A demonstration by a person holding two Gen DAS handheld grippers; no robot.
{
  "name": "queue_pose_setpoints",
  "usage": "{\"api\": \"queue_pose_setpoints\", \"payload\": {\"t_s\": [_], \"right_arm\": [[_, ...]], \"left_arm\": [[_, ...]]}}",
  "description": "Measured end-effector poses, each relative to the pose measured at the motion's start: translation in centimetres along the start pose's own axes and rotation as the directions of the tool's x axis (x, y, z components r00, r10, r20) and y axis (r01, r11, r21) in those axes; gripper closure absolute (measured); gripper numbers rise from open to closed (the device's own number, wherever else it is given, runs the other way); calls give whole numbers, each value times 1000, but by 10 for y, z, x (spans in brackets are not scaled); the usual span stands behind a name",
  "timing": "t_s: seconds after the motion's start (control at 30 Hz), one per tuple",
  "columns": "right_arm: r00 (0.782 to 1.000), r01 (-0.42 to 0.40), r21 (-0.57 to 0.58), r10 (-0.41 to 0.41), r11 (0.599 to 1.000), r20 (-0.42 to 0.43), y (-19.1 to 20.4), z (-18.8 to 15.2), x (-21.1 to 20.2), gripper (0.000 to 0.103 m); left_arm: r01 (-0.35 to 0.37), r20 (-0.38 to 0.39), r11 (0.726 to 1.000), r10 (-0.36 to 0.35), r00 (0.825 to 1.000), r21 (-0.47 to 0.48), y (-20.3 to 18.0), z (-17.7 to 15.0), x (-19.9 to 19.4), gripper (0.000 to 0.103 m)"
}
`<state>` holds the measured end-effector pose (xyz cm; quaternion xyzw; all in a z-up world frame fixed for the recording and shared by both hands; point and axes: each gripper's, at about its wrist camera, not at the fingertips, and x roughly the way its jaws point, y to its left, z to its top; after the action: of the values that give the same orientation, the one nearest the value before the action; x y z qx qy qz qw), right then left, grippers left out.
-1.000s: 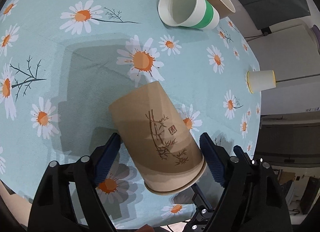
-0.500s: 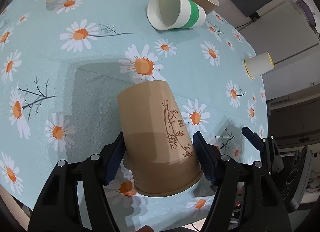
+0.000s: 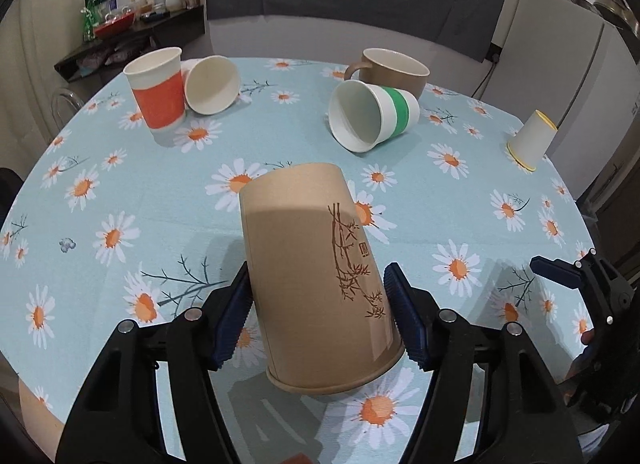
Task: Flip cup upside down
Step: 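Grasp the tan cup body with the left gripper and rotate it rim-down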
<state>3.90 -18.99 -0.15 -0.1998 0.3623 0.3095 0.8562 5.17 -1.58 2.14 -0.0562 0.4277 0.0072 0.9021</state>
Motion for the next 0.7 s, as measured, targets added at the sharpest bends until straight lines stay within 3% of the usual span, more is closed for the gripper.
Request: {"api": "queue_pose_setpoints", "payload": {"t_s": [0.17,0.3,0.37,0.6,0.7], "right_arm": [[999,29,20,-29,999,17,11,2,2,13],[999,27,46,-28,999,19,18,3,3,13],[999,31,62,-33,998,19,21,3,5,13],[999,43,99,-45,994,18,27,2,7,13],[999,41,116,-43,992,13,27,1,7,13]], "left_arm": [[-68,154,996,58,986,59,-1,-15,-3,37],[-55,202,995,38,979,79,2,-28,-4,37],[-82,246,991,55,968,103,1,-34,-6,37],[-91,303,980,33,952,178,-4,-52,-13,37],[-62,293,979,2,956,194,-2,-58,-17,37]]}}
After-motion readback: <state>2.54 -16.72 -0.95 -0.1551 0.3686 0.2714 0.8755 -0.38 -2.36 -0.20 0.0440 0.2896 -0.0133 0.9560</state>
